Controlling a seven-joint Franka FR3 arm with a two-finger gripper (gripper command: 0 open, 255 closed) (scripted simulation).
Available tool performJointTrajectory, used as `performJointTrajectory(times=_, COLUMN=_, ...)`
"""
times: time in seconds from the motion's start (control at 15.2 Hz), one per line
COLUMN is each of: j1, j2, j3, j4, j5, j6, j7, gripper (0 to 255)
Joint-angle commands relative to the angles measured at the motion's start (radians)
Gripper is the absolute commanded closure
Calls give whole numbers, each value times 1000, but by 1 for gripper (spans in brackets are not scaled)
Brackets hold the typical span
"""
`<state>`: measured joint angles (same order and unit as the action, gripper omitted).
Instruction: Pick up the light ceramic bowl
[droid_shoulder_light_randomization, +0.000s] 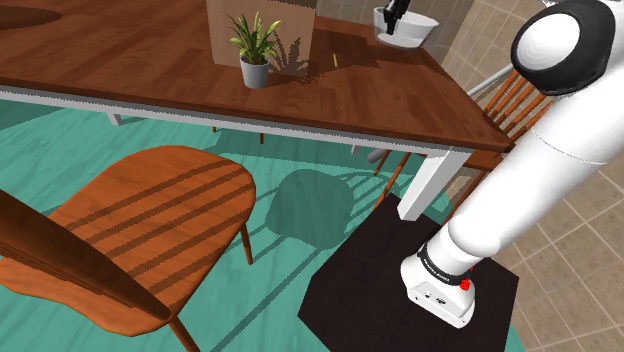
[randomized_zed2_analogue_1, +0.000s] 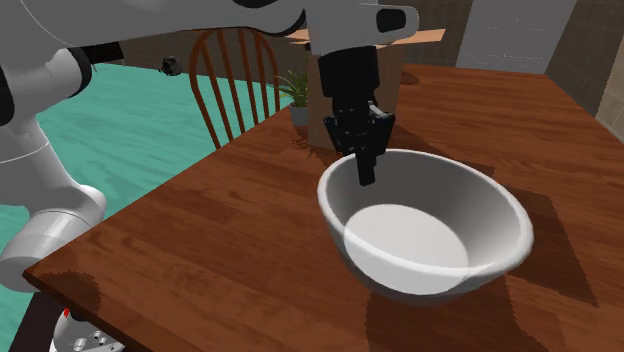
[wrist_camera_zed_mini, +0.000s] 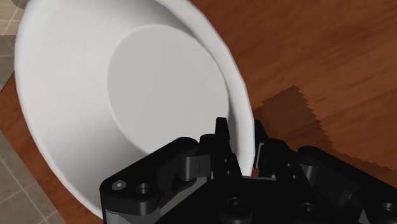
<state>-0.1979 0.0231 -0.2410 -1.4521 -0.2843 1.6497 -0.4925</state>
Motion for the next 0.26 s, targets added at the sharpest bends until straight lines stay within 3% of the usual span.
performJointTrajectory(times=0.0, j1=0, j2=11, j3=0, j4=45, j5=3, j6=-32, j7=-9, gripper=255)
performJointTrajectory(times=0.2, j1=0, j2=19, j3=0, j4=71, j5=5, j6=-49, j7=-15, gripper=255)
